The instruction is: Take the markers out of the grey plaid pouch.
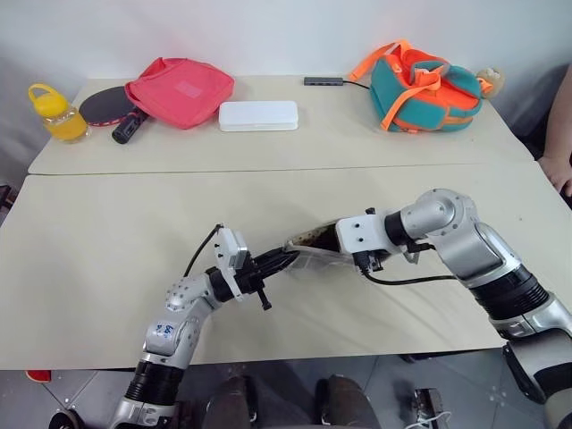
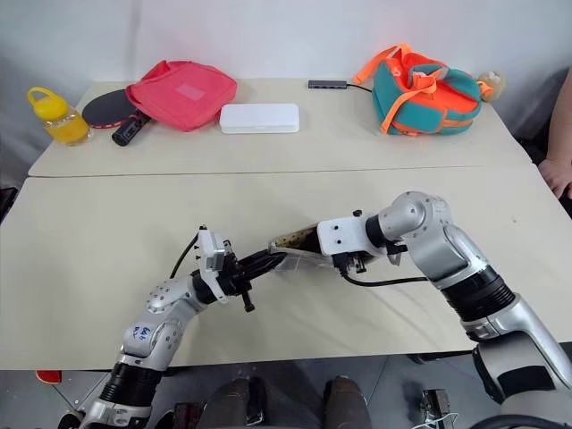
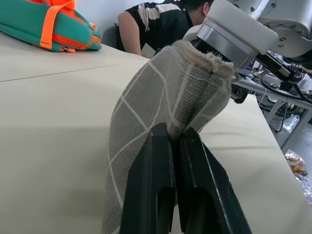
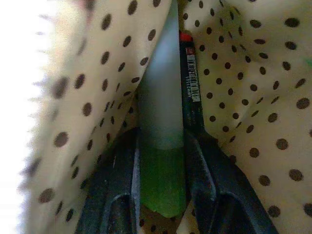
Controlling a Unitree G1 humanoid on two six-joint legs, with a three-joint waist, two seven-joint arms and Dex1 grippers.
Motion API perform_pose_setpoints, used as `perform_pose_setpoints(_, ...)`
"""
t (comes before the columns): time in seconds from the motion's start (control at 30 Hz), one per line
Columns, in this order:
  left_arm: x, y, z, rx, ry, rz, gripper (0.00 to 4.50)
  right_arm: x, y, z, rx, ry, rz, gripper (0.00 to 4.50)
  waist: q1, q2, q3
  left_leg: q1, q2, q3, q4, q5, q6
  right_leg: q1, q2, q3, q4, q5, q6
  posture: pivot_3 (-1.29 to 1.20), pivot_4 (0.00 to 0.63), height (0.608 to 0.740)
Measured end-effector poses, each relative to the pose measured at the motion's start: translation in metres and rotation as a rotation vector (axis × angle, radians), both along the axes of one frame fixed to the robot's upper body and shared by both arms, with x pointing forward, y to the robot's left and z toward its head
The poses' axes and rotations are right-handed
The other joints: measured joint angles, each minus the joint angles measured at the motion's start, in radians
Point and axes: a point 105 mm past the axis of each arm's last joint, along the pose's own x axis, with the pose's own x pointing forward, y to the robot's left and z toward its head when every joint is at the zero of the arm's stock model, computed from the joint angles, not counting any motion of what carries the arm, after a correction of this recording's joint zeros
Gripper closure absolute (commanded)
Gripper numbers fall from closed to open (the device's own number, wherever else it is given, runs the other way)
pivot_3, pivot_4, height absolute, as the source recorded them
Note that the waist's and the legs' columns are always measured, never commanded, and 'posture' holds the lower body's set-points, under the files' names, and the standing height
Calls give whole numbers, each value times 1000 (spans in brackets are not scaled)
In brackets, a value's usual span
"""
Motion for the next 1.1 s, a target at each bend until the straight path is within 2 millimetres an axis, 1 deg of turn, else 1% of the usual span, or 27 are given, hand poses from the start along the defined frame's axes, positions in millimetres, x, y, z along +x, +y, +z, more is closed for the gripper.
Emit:
perform_pose_setpoints(0.07,0,1,0,0,-1,5,4500,0,2,-1,7,5,-3,2553,-1,0,0,0,0,0,0,0,0,0,0,0,0,0,0,0,150,740)
perform_pose_setpoints(0.13,1,1,0,1,-1,8,4500,1,4,-1,14,3,-4,1940,-1,0,0,0,0,0,0,0,0,0,0,0,0,0,0,0,150,740)
perform_pose_setpoints(0.53,0,1,-1,-2,3,11,4500,4,7,-1,30,-26,-7,1940,-1,0,0,0,0,0,0,0,0,0,0,0,0,0,0,0,150,740)
perform_pose_setpoints(0.63,0,1,-1,-2,6,10,4500,5,7,-2,30,-29,-11,2490,-1,0,0,0,0,0,0,0,0,0,0,0,0,0,0,0,150,740)
perform_pose_setpoints(0.7,0,0,-1,-3,10,9,4500,6,7,-1,31,-41,-13,3097,-1,0,0,0,0,0,0,0,0,0,0,0,0,0,0,0,150,740)
perform_pose_setpoints(0.73,0,0,-1,-4,10,8,4500,7,7,0,31,-50,-11,3535,0,0,0,0,0,0,0,0,0,0,0,0,0,0,0,0,150,740)
perform_pose_setpoints(0.77,0,0,-1,-4,11,7,4500,7,7,1,32,-54,-10,3827,0,0,0,0,0,0,0,0,0,0,0,0,0,0,0,0,150,740)
perform_pose_setpoints(0.8,0,0,-1,-4,10,6,4500,7,7,1,33,-55,-9,3980,0,0,0,0,0,0,0,0,0,0,0,0,0,0,0,0,150,740)
perform_pose_setpoints(0.97,0,3,0,4,0,12,4500,2,7,6,64,-10,-13,3977,0,0,0,0,0,0,0,0,0,0,0,0,0,0,0,0,150,740)
perform_pose_setpoints(1.03,0,5,2,16,-16,13,4500,-2,5,13,86,4,-10,3977,2,0,0,0,0,0,0,0,0,0,0,0,0,0,0,0,150,740)
perform_pose_setpoints(1.1,0,10,4,22,-33,21,4500,-8,0,28,120,7,-7,3977,4,0,0,-1,0,-1,0,0,0,0,0,0,-1,0,0,0,150,740)
